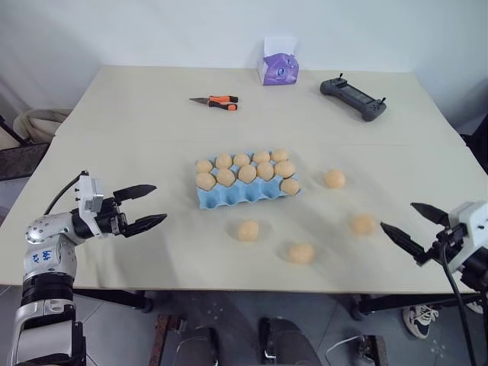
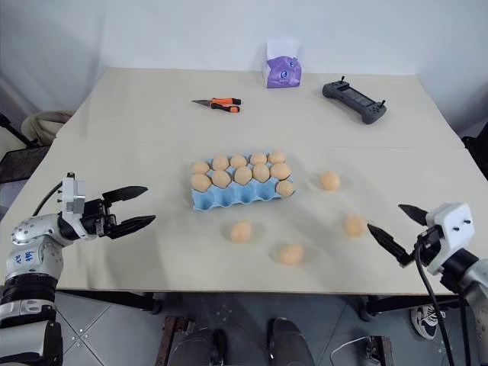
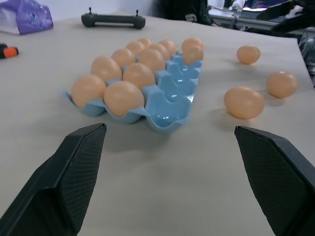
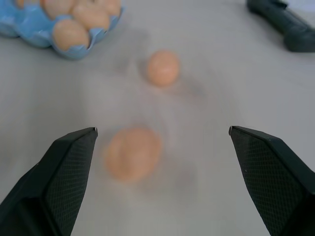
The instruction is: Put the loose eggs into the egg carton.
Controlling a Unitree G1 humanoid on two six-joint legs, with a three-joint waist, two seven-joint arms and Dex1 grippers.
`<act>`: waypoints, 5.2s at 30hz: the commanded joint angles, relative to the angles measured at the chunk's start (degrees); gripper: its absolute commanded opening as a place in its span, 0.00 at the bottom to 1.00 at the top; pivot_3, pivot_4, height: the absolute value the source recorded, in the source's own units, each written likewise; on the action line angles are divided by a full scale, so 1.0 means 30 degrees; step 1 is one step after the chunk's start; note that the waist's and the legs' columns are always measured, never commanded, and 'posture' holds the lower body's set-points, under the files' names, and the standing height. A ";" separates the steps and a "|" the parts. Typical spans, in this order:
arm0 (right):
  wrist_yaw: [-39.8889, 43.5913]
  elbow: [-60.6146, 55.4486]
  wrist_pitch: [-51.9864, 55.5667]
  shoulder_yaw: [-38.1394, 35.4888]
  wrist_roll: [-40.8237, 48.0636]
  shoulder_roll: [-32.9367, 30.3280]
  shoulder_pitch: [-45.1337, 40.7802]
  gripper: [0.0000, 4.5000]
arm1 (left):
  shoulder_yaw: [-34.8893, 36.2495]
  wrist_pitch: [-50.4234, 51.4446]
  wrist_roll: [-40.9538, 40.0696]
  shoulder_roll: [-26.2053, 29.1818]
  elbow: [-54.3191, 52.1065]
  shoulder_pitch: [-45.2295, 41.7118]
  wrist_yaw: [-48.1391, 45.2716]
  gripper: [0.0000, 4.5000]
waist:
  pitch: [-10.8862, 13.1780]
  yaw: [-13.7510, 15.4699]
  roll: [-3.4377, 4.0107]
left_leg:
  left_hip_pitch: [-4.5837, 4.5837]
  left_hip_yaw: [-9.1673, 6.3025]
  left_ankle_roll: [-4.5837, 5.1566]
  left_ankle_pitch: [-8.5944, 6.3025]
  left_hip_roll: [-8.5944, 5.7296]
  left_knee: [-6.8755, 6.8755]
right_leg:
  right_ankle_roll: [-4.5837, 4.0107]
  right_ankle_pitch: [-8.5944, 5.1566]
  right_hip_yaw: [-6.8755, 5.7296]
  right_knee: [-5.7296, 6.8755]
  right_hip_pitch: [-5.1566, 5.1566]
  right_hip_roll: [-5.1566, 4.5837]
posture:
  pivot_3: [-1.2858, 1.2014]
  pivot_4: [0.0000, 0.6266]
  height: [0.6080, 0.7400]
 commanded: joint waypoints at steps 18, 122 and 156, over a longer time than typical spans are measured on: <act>-0.5048 0.1041 0.0463 0.3557 -0.2304 0.4166 -0.1486 1.00 | 0.0356 -0.1282 -0.0535 -0.0892 0.0518 -0.0571 -0.1240 0.99 | -0.0004 -0.0041 -0.0006 | -0.0013 0.0009 0.0012 0.0004 -0.0005 0.0002 | 0.0000 -0.0001 -0.0003 -0.0003 -0.0007 0.0005 | 0.52 0.24 1.00; 0.8211 -0.2778 -0.1883 0.3808 0.1269 -0.0984 -0.0194 1.00 | 0.1314 -0.1435 -0.1080 -0.1175 -0.0156 -0.0345 -0.0768 1.00 | -0.0006 -0.0017 -0.0013 | -0.0309 0.0004 0.0060 -0.0020 0.0029 0.0285 | 0.0000 0.0023 -0.0050 0.0183 -0.0268 0.0014 | 0.52 0.24 1.00; 0.4364 0.0220 -0.1382 1.0494 -0.3336 0.1119 -0.3637 0.55 | 0.1395 -0.0849 -0.1171 -0.1135 -0.1537 0.0463 0.0150 1.00 | -0.0011 -0.0002 -0.0019 | -0.0313 0.0003 0.0048 -0.0014 0.0032 0.0284 | -0.0010 0.0028 -0.0053 0.0186 -0.0276 0.0004 | 0.52 0.24 1.00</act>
